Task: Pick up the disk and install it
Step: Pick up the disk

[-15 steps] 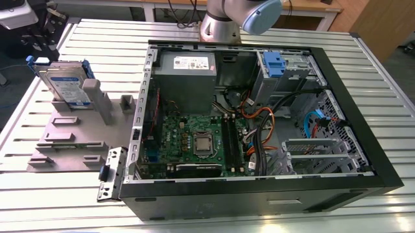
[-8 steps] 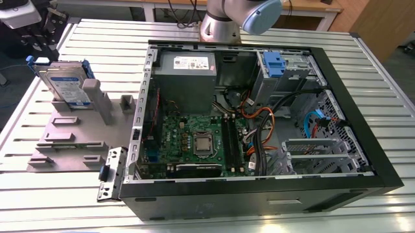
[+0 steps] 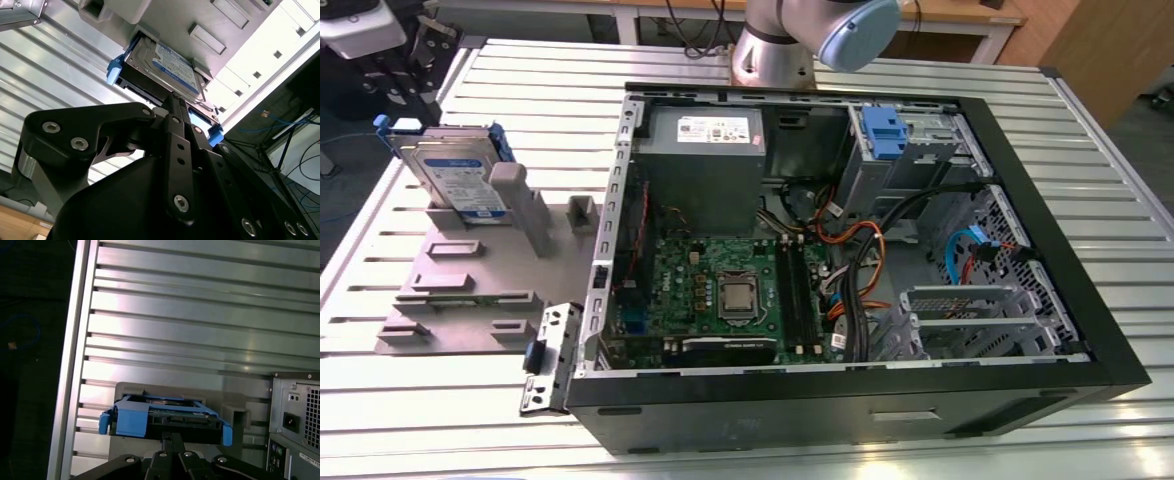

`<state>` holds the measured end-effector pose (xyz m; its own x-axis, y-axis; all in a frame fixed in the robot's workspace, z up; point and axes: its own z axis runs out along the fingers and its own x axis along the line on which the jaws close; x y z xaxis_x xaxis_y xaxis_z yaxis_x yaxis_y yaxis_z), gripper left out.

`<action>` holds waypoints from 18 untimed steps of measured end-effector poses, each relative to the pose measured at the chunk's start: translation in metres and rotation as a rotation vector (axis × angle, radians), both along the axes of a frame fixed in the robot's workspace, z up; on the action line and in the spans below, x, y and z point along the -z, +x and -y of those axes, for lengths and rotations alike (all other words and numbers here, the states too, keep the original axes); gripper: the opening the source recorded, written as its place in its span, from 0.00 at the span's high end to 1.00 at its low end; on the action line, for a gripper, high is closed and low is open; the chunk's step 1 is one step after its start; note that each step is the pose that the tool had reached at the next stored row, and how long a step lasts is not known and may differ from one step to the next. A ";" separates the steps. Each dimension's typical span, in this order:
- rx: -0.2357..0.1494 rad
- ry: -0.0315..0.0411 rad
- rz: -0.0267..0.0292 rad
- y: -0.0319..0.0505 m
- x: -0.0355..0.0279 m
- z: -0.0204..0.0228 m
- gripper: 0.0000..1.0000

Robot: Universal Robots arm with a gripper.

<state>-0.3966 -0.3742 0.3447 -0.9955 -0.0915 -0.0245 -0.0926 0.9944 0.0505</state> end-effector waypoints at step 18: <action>-0.049 0.0000 -0.0001 0.0000 0.0000 0.0000 0.89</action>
